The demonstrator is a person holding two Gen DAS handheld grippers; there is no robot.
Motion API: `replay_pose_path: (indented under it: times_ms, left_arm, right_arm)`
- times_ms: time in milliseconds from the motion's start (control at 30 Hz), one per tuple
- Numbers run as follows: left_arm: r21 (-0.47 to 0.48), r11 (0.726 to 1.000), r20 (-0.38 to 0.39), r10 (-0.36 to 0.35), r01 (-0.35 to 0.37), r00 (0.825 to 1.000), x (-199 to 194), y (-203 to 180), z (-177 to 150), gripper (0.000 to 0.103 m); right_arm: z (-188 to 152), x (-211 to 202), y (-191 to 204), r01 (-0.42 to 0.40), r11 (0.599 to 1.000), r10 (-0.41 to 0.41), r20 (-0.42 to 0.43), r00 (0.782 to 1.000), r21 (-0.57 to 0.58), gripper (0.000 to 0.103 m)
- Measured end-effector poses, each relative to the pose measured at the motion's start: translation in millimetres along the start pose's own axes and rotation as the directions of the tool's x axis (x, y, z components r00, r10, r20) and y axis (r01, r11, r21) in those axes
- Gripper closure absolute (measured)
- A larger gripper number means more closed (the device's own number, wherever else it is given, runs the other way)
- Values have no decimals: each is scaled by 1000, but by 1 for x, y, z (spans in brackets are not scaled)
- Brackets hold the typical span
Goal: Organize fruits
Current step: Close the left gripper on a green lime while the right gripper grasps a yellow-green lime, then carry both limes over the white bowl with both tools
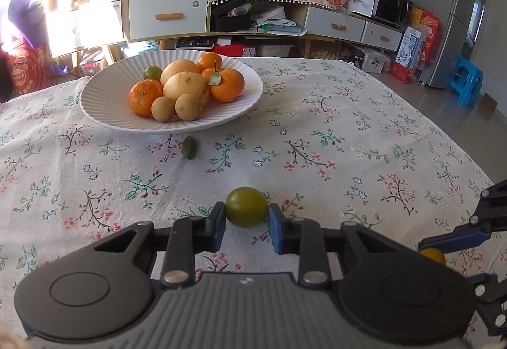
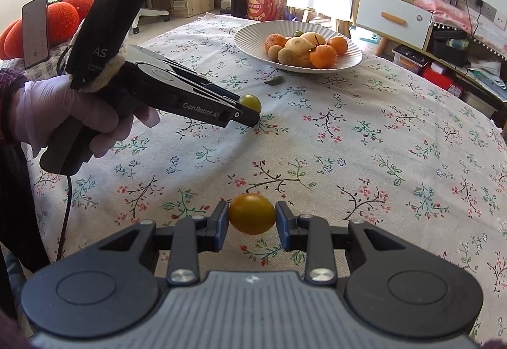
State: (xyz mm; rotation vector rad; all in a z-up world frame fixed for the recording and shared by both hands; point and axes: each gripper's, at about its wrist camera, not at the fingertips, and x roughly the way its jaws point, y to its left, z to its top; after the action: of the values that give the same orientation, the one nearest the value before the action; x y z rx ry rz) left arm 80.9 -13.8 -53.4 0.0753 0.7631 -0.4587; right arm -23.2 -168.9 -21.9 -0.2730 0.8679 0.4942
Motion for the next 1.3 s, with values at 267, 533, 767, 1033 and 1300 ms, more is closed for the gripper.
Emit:
replay_pose_path:
  times_ms: [267, 533, 767, 1033, 1300]
  left_arm:
    - [-25, 1000, -1, -12, 12, 1000, -7, 7, 3, 103]
    - [-36, 999, 5, -24, 24, 1000, -11, 12, 7, 103]
    - [-59, 998, 16, -21, 22, 1000, -15, 20, 14, 103]
    - [-101, 995, 46, -13, 18, 999, -20, 31, 30, 103]
    - [-132, 991, 64, 7, 1, 998, -21, 41, 47, 103]
  right_arm:
    - [11, 3, -5, 35, 999, -35, 15, 999, 7, 74]
    - [28, 8, -8, 64, 998, -64, 39, 997, 18, 74]
    - [46, 11, -16, 91, 995, -94, 67, 993, 44, 74]
    - [70, 16, -23, 118, 991, -125, 100, 987, 70, 74]
    - [94, 26, -29, 128, 986, -141, 130, 981, 108, 74]
